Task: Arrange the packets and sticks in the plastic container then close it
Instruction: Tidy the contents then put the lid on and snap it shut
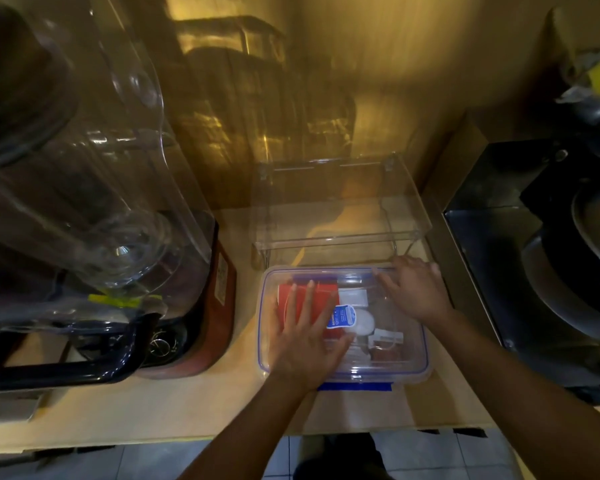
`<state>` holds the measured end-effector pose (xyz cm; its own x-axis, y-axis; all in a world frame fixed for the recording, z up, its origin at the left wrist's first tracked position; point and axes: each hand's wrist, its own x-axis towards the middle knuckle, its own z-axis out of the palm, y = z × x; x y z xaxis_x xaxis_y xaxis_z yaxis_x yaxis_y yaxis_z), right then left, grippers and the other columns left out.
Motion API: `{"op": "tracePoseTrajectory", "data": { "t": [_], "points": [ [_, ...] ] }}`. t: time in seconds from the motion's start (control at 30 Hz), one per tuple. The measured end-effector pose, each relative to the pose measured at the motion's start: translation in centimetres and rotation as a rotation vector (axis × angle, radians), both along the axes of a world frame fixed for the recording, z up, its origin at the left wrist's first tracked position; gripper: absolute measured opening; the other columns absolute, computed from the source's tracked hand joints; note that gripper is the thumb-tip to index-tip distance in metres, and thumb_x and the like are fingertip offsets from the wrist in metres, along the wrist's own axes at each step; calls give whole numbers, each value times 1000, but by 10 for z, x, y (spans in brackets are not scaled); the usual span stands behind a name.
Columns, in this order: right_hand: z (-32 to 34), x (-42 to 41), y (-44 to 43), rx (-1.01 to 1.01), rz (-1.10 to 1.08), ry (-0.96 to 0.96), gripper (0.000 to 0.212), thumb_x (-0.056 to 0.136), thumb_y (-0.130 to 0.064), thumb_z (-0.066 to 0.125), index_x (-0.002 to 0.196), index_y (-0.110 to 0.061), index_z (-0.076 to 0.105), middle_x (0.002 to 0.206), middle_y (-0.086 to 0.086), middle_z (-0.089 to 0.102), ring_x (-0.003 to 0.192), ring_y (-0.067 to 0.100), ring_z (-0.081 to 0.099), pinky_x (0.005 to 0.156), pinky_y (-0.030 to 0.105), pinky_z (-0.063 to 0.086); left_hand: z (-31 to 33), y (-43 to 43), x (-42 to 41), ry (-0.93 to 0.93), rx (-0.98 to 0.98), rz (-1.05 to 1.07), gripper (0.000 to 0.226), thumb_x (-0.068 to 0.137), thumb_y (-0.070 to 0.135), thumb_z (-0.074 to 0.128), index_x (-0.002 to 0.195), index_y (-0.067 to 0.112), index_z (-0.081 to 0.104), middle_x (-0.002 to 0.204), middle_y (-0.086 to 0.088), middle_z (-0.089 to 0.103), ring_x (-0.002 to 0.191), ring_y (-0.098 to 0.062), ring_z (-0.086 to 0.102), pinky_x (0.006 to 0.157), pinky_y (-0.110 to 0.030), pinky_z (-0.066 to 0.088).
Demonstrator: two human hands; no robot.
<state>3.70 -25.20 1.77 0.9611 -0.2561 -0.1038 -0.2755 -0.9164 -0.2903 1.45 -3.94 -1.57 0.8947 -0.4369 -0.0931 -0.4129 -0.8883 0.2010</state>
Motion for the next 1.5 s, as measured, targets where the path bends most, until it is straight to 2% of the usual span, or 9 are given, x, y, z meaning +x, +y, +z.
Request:
{"op": "tracePoseTrajectory", "data": {
  "t": [0.2, 0.3, 0.5, 0.7, 0.83, 1.0, 1.27, 1.4, 1.5],
  "points": [
    [10, 47, 0, 238, 1, 424, 56, 87, -66, 39, 72, -17, 62, 85, 8, 63, 79, 23, 60, 72, 30, 42, -1, 1, -2, 17, 1, 15, 70, 82, 76, 15, 145, 49, 4, 155, 5, -14, 145, -27, -17, 111, -49, -22],
    [12, 64, 1, 356, 75, 540, 64, 87, -62, 44, 93, -5, 70, 103, 18, 68, 95, 30, 64, 75, 28, 43, 0, 1, 0, 48, -13, 20, 69, 82, 77, 17, 144, 51, 0, 154, 7, -17, 144, -27, -19, 111, -50, -26],
    [0, 61, 5, 498, 54, 335, 65, 78, -44, 71, 128, -6, 52, 134, 13, 55, 119, 25, 53, 92, 30, 42, -3, -1, 1, 76, -15, 48, 68, 81, 77, 14, 142, 54, -5, 158, 5, -11, 145, -24, -18, 108, -47, -28],
    [-8, 49, 16, 308, 230, 198, 51, 78, -54, 65, 113, -18, 59, 110, 4, 58, 103, 22, 55, 87, 33, 39, 1, -2, 0, 112, -20, 5, 69, 84, 73, 13, 145, 47, -4, 153, 2, -17, 140, -26, -23, 108, -50, -30],
    [-17, 46, 29, 147, 242, 119, 55, 86, -55, 52, 126, -19, 51, 128, 5, 57, 120, 24, 49, 100, 38, 27, 10, 3, -13, -54, 48, -348, 67, 85, 62, 30, 134, 20, 49, 141, -10, 51, 134, -32, 42, 114, -58, 20],
    [-20, 46, 26, 109, 268, 115, 55, 86, -58, 48, 127, -21, 49, 129, 4, 57, 121, 23, 48, 100, 38, 27, -2, 2, -37, -152, 245, -620, 58, 86, 49, 43, 136, 20, 43, 138, -8, 55, 128, -28, 51, 97, -60, 42],
    [-19, 45, 27, 97, 307, 115, 56, 88, -59, 44, 131, -22, 46, 131, 3, 56, 122, 22, 47, 100, 38, 28, 8, 9, -32, -155, 211, -645, 69, 80, 57, 40, 139, 20, 41, 142, -6, 51, 133, -28, 45, 104, -60, 33],
    [-15, 51, 28, 122, 327, 183, 54, 87, -61, 43, 127, -24, 49, 127, 3, 57, 118, 24, 49, 98, 42, 29, 16, 14, -13, -117, 97, -735, 69, 69, 49, 66, 133, 28, 49, 142, -1, 52, 135, -24, 43, 108, -56, 32],
    [-11, 56, 39, 101, 345, 220, 57, 86, -65, 39, 124, -24, 51, 123, 2, 58, 115, 25, 51, 96, 45, 28, 15, 11, 3, -29, 63, -798, 72, 77, 47, 62, 141, 31, 36, 155, -3, 32, 145, -27, 22, 112, -61, 8]
  ]
}}
